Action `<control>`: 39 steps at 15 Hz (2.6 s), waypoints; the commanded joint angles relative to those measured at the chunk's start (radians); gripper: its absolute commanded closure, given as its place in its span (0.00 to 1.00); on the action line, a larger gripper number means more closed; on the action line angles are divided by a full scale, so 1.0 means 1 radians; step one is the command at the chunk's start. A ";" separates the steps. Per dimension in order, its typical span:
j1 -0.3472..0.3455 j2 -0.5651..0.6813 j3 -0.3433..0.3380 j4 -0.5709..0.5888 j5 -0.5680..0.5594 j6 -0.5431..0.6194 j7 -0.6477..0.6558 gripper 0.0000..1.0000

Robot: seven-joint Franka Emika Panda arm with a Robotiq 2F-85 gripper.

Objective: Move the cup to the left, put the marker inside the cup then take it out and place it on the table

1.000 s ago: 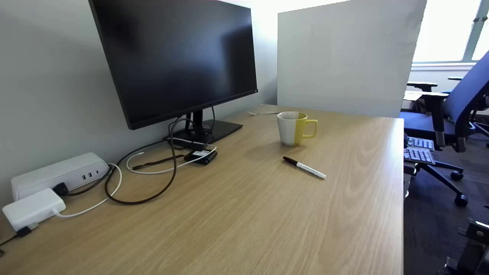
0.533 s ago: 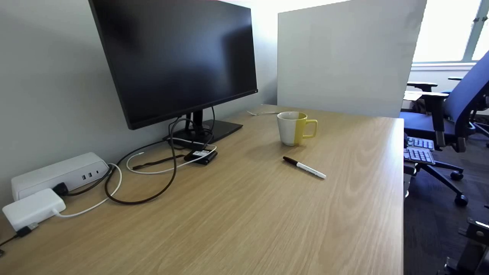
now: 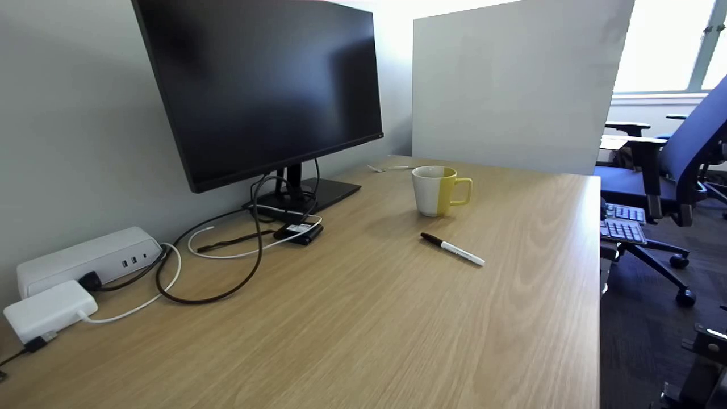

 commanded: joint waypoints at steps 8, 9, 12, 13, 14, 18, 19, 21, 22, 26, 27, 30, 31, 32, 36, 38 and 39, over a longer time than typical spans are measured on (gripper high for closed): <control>0.026 0.259 0.029 0.108 -0.005 0.176 -0.043 0.00; 0.029 0.308 0.031 0.135 -0.003 0.196 -0.042 0.00; 0.026 0.458 0.045 0.219 -0.018 0.240 -0.026 0.00; 0.025 0.516 0.048 0.253 -0.024 0.250 -0.024 0.00; 0.022 0.569 0.054 0.291 -0.036 0.248 -0.015 0.00; 0.020 0.775 0.055 0.473 -0.084 0.222 0.003 0.00; 0.022 0.819 0.053 0.518 -0.093 0.218 0.001 0.00; 0.028 0.911 0.052 0.612 -0.112 0.211 0.004 0.00; 0.031 0.956 0.052 0.658 -0.119 0.205 0.007 0.00; 0.050 1.137 0.050 0.818 -0.136 0.151 0.035 0.00; 0.057 1.181 0.052 0.853 -0.136 0.136 0.043 0.00; 0.073 1.283 0.057 0.935 -0.123 0.086 0.047 0.00; 0.077 1.310 0.057 0.958 -0.123 0.069 0.047 0.00; 0.079 1.330 0.057 0.976 -0.121 0.052 0.045 0.00; 0.075 1.401 0.057 1.040 -0.110 -0.009 0.043 0.00; 0.070 1.424 0.056 1.054 -0.107 -0.031 0.042 0.00; 0.068 1.435 0.057 1.059 -0.104 -0.038 0.040 0.00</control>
